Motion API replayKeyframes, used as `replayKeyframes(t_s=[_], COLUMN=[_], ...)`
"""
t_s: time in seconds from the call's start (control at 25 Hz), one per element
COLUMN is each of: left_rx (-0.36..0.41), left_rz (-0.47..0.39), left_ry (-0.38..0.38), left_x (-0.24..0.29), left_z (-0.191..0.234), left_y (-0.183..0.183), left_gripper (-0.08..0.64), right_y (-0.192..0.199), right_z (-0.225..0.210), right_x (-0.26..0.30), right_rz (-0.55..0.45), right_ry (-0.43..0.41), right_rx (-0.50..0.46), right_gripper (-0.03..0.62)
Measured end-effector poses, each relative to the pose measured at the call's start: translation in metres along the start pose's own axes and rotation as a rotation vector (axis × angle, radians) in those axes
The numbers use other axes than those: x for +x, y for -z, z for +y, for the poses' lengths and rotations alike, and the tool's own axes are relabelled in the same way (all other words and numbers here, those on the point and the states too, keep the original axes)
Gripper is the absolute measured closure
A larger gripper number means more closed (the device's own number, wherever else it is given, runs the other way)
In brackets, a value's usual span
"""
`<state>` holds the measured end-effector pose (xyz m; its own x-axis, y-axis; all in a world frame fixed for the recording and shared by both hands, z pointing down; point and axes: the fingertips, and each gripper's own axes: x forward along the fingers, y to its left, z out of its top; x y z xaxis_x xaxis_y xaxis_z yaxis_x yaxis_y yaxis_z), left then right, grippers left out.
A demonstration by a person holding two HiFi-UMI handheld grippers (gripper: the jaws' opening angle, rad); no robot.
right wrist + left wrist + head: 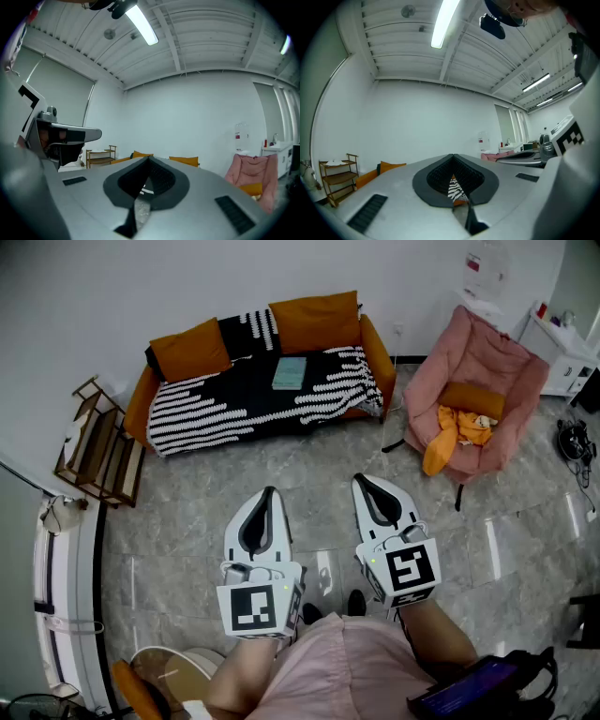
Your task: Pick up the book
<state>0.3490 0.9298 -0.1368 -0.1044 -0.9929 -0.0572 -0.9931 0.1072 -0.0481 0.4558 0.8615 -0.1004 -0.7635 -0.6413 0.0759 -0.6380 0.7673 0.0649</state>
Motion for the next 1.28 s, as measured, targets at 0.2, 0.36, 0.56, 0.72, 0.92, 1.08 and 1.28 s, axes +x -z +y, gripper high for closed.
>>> replayKeyframes(t_s=[0.2,0.36,0.56,0.72,0.92,1.08,1.28], left_rx=[0.003,0.01,0.02,0.022,0.006,-0.009,-0.029], left_rz=[0.009,0.02,0.045,0.08,0.091,0.094,0.09], left_ry=[-0.001,-0.007,-0.022,-0.037,-0.054,-0.052,-0.05], left_x=[0.002,-0.009,0.001,0.02,0.038,0.061,0.103], left_z=[-0.015,-0.018,-0.043,-0.056,-0.039,-0.022,0.015], left_y=[0.005,0.015,0.019,0.025,0.032,0.043,0.055], left_gripper=[0.549,0.549,0.548,0.549,0.548,0.548,0.549], right_y=[0.006,0.018,0.028,0.034,0.032,0.038,0.042], right_z=[-0.012,-0.008,-0.034,-0.061,-0.062,-0.066,-0.067], right_x=[-0.009,-0.017,-0.021,-0.009,0.014,0.044,0.098], right_rz=[-0.003,-0.002,0.011,0.019,0.006,0.023,0.04], right_ry=[0.0,-0.005,-0.036,-0.05,-0.075,-0.071,-0.063], right_rx=[0.0,0.009,0.027,0.051,0.054,0.043,0.024], right_gripper=[0.592,0.591,0.523,0.504,0.398,0.394,0.394])
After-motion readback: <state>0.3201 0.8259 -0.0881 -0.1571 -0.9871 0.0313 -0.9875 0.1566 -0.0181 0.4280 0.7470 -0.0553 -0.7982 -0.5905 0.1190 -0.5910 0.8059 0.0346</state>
